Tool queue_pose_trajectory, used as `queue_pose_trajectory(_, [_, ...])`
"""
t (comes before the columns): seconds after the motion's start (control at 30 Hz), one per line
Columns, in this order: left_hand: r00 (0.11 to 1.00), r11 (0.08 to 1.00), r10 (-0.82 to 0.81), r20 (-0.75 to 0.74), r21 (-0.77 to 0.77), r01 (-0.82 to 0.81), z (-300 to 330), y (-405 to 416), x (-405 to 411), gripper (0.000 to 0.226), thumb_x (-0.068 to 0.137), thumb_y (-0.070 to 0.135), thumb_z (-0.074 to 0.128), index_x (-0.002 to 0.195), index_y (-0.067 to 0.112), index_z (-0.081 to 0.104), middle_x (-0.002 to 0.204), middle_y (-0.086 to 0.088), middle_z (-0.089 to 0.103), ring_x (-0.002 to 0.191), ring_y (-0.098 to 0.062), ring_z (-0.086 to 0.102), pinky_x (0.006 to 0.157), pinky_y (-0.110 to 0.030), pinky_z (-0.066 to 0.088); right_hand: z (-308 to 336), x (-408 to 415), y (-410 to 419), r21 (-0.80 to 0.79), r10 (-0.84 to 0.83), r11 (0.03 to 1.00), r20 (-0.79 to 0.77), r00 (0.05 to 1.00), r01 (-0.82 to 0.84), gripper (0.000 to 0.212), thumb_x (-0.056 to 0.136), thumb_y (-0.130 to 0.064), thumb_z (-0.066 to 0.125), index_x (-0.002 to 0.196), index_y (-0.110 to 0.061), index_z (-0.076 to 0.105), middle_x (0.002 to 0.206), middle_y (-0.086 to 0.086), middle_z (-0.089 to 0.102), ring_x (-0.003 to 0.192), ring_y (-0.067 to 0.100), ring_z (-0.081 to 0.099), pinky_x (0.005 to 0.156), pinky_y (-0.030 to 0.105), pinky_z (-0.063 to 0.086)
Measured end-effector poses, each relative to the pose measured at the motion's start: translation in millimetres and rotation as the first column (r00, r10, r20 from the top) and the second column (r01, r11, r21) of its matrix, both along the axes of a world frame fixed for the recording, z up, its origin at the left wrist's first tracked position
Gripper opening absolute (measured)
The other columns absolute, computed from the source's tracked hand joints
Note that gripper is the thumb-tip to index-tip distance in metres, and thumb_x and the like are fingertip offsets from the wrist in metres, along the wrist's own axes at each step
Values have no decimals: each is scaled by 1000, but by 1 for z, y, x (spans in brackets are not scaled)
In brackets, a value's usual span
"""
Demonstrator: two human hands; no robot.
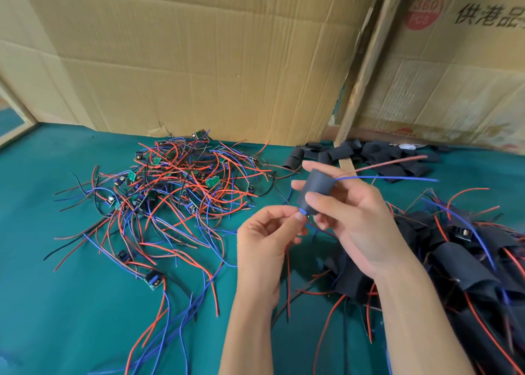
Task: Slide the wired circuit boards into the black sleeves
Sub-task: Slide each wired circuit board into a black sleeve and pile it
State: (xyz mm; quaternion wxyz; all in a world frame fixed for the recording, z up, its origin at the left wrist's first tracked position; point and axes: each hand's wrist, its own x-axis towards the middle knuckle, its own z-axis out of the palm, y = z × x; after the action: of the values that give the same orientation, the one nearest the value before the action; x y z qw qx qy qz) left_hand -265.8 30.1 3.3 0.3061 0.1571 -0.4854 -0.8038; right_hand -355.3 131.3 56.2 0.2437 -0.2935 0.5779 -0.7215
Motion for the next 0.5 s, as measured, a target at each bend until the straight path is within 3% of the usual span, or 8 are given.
queue_pose_trajectory(0.2, [989,986,-132,-63,89,138,1,-2,3,18,81,16,73,92,2,68,77,-14,61,76,-26,49,71,-29,42,6,1,7,-43,133,990,30,991,-131,52,72,-24,84,122,-24,72,93,25,69,60,25,62,55,29,52])
queue_pose_trajectory(0.33, [989,980,-134,-59,138,141,3,-3,6,25,81,19,76,94,2,65,75,-11,59,75,-28,53,82,-41,37,4,6,1,-31,104,994,-13,995,-104,34,73,-13,83,105,-21,73,81,15,71,57,25,65,53,28,52])
queue_pose_trajectory(0.5, [994,982,-64,-89,169,78,7,-2,6,25,79,16,75,95,9,57,70,-12,60,65,-25,57,72,-34,44,0,8,-4,-1,53,999,19,998,-53,35,73,-10,82,104,-11,66,84,31,69,54,25,63,50,28,49])
